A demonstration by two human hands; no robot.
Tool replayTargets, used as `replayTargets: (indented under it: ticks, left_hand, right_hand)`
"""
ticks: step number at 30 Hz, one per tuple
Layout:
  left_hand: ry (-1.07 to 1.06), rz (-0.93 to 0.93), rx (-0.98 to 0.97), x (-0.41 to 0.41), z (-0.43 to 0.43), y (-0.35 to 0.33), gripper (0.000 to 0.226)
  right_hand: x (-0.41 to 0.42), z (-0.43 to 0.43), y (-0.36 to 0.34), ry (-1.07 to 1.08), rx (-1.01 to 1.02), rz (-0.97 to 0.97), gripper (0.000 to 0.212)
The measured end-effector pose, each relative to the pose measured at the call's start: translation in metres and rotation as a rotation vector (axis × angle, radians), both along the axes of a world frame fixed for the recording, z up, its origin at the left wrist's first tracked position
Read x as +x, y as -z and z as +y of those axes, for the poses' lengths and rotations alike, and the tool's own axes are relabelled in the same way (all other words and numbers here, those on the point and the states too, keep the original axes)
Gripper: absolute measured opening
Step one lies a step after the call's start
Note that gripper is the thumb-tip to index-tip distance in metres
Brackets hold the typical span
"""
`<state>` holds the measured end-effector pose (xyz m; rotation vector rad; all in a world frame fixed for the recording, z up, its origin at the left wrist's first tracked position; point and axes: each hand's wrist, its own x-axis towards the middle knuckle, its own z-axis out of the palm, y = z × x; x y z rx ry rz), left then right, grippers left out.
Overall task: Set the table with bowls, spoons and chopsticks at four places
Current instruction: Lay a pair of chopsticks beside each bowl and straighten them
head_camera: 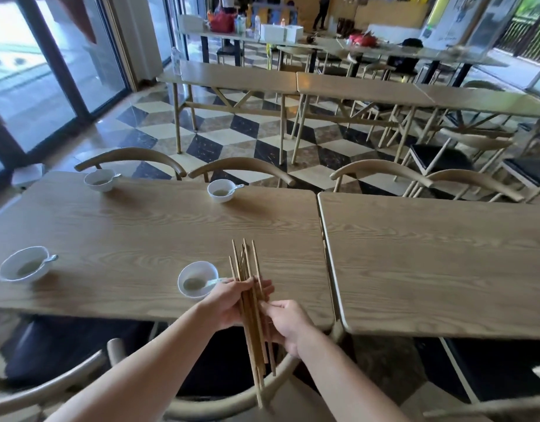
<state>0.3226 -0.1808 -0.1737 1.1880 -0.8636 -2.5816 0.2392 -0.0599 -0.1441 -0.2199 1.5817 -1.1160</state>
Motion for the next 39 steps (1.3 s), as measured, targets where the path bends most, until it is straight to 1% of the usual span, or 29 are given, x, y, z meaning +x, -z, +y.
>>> replayTargets:
  ticks: [1,4,6,9,11,14,16,19,23,26,31,35,39]
  left_hand:
    - [0.007,-0.002,-0.015,-0.001,0.007,-0.001,0.041]
    - [-0.023,0.021,-0.028,-0.003,0.026,-0.008,0.025]
    - [-0.03,0.03,-0.037,-0.004,0.034,-0.012,0.02]
    - [-0.019,0.01,-0.079,-0.009,0.044,-0.019,0.019]
    - [-0.045,-0.018,-0.133,-0.016,0.049,-0.022,0.019]
    - [-0.14,-0.022,-0.167,-0.023,0.049,-0.021,0.02]
    - [-0.189,-0.016,-0.161,-0.023,0.046,-0.02,0.02]
    - [-0.197,0.0,-0.152,-0.022,0.046,-0.019,0.02]
    - [-0.143,-0.005,-0.156,-0.025,0.052,-0.016,0.018]
    - [-0.127,-0.007,-0.147,-0.027,0.051,-0.015,0.018]
    - [-0.169,-0.004,-0.169,-0.027,0.041,-0.015,0.016]
    - [-0.195,-0.006,-0.175,-0.026,0.036,-0.015,0.015]
    - [-0.221,-0.019,-0.191,-0.022,0.025,-0.014,0.019]
  right_hand:
    - [0.0,0.004,0.0,-0.013,0.019,0.028,0.021]
    - [-0.003,0.018,-0.002,-0.03,0.064,0.089,0.024]
    - [-0.006,0.026,-0.004,-0.027,0.057,0.106,0.025]
    - [-0.011,0.034,-0.007,-0.054,0.054,0.125,0.023]
    - [-0.014,0.043,-0.008,-0.134,0.065,0.126,0.017]
    - [-0.019,0.061,-0.009,-0.253,0.114,0.151,0.022]
    - [-0.023,0.072,-0.006,-0.288,0.124,0.111,0.024]
    - [-0.027,0.078,-0.001,-0.276,0.121,0.037,0.031]
    - [-0.027,0.075,0.001,-0.2,0.11,0.002,0.036]
    - [-0.027,0.072,0.001,-0.2,0.103,-0.024,0.038]
    - [-0.029,0.07,0.002,-0.233,0.102,0.022,0.037]
    - [-0.027,0.062,0.001,-0.248,0.088,0.051,0.03]
    - [-0.023,0.053,0.001,-0.252,0.079,0.04,0.036]
